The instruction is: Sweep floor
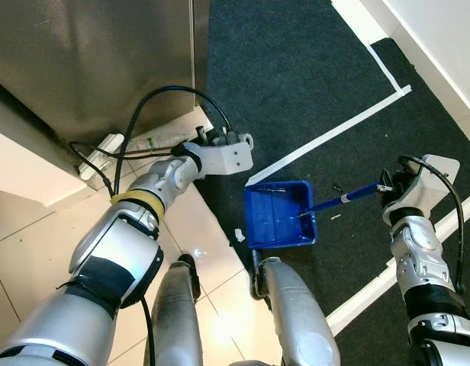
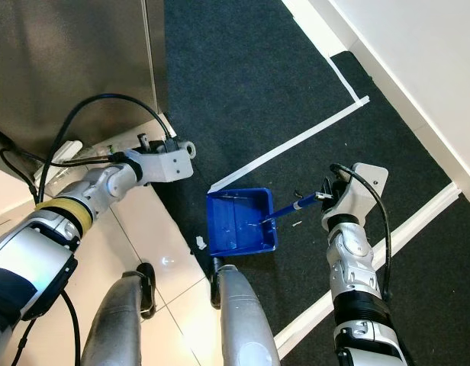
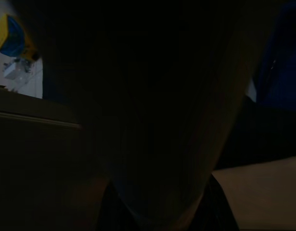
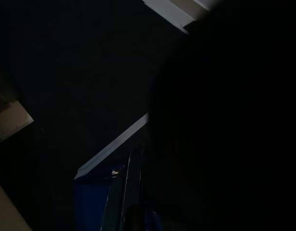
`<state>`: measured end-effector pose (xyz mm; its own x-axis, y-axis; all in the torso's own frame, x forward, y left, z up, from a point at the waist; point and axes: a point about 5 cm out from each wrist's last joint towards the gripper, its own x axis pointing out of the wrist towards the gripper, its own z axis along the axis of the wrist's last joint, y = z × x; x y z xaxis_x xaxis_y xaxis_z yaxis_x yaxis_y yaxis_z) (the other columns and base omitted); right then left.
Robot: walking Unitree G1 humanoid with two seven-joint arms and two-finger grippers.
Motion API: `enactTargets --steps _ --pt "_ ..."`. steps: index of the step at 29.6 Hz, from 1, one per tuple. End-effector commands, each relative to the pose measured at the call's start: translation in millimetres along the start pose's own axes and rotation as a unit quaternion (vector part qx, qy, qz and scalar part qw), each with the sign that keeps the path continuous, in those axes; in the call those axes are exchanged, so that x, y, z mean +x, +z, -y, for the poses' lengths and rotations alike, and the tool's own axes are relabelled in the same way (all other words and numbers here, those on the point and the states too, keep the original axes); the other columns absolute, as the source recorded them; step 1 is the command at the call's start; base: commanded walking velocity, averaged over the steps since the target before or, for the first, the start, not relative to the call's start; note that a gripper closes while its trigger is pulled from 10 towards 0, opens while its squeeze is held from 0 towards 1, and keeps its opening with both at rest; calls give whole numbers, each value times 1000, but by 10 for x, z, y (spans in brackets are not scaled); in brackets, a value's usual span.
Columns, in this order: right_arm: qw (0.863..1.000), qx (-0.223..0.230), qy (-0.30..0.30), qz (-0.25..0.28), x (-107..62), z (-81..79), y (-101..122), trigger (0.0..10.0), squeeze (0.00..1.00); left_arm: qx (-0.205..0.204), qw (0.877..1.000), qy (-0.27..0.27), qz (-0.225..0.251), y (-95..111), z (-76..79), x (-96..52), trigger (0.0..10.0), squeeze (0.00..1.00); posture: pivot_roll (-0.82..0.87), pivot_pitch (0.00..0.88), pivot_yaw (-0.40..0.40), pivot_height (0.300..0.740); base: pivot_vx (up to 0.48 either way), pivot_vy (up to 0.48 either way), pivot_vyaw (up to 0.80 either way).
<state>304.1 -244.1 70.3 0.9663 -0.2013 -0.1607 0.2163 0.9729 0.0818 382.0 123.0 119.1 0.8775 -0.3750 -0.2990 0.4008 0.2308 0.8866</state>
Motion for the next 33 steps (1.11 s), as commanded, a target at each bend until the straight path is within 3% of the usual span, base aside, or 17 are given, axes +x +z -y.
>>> enactTargets --steps 1,5,8,11,12,14,16,18,19,21,24,28,29,30,31,33 --pt "997 -30 -20 -66 -112 155 -259 10000 0 -20 1000 -19 -5 56 140 26 10000 0 -179 372 -143 740 0 0 0" --pt "997 -33 -17 -70 -98 136 -244 10000 0 -82 996 -21 1 168 153 70 10000 0 -167 360 -144 740 0 0 0" --pt "997 -36 -14 -71 -74 110 -228 10000 0 -122 991 -34 36 366 140 123 10000 0 -165 367 -146 740 0 0 0" --pt "997 -35 -11 -73 -68 95 -229 10000 0 -176 982 -15 71 578 22 177 10000 0 -158 373 -150 740 0 0 0" --pt "997 -36 -9 -75 -69 85 -234 10000 0 -212 973 -6 92 694 -56 200 10000 0 -155 370 -151 740 0 0 0" --pt "996 -35 -9 -76 -68 82 -237 10000 0 -239 964 2 115 806 -141 215 10000 0 -146 369 -148 740 0 0 0" --pt "996 -35 -9 -76 -68 82 -237 10000 0 -239 964 2 115 806 -141 215 10000 0 -146 369 -148 740 0 0 0" --pt "996 -34 -9 -77 -64 82 -238 10000 0 -271 949 18 158 1005 -325 227 10000 0 -141 366 -147 740 0 0 0" --pt "996 -34 -9 -77 -64 82 -238 10000 0 -271 949 18 158 1005 -325 227 10000 0 -141 366 -147 740 0 0 0" --pt "996 -32 -10 -78 -46 79 -233 10000 0 -277 941 18 191 1181 -528 226 10000 0 -127 361 -142 740 0 0 0" --pt "997 -23 -11 -77 -17 74 -217 10000 0 -226 955 -48 188 1121 -546 208 10000 0 -90 340 -135 740 0 0 0" --pt "997 -14 -12 -79 -9 79 -229 10000 0 -226 954 -74 184 980 -524 176 10000 0 -64 316 -128 740 0 0 0" --pt "996 -10 -14 -83 0 87 -243 10000 0 -249 946 -89 187 888 -498 150 10000 0 -22 284 -121 740 0 0 0" --pt "996 -10 -14 -83 0 87 -243 10000 0 -249 946 -89 187 888 -498 150 10000 0 -22 284 -121 740 0 0 0" --pt "996 -9 -18 -85 10 99 -259 10000 0 -290 934 -88 189 792 -473 126 10000 0 4 269 -116 740 0 0 0" --pt "996 -4 -21 -85 39 92 -290 10000 0 -390 908 -48 144 459 -338 76 10000 0 62 225 -119 740 0 0 0"
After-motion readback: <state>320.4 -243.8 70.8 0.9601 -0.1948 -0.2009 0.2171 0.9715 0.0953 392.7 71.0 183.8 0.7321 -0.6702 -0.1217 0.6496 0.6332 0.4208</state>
